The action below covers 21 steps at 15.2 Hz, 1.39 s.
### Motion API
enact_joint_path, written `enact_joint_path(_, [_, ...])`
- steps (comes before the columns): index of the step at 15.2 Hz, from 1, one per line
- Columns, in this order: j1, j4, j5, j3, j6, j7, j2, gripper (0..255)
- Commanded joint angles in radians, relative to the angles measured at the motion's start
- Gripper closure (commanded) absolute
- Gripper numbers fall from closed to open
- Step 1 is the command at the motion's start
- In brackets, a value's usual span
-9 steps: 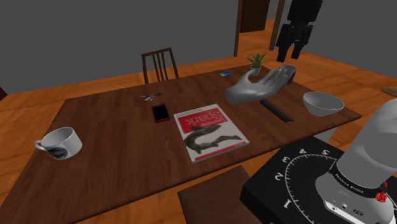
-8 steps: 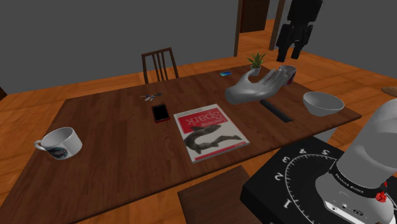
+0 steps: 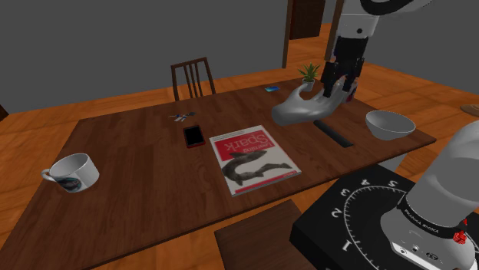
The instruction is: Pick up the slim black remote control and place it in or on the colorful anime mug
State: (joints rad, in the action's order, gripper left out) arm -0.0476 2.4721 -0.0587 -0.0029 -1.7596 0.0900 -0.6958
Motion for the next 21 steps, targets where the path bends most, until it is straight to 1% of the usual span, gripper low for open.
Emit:
enact_joint_path(1, [-0.021, 0.044, 0.020, -0.003, -0.066, 0.012, 0.019, 0])
enact_joint_path(7, [-0.083, 0.143, 0.081, -0.006, -0.276, 0.064, 0.126, 0])
enact_joint_path(14, [-0.171, 0.205, 0.173, -0.014, -0.528, 0.146, 0.313, 0])
enact_joint_path(21, [-0.182, 0.241, 0.190, -0.018, -0.638, 0.157, 0.387, 0])
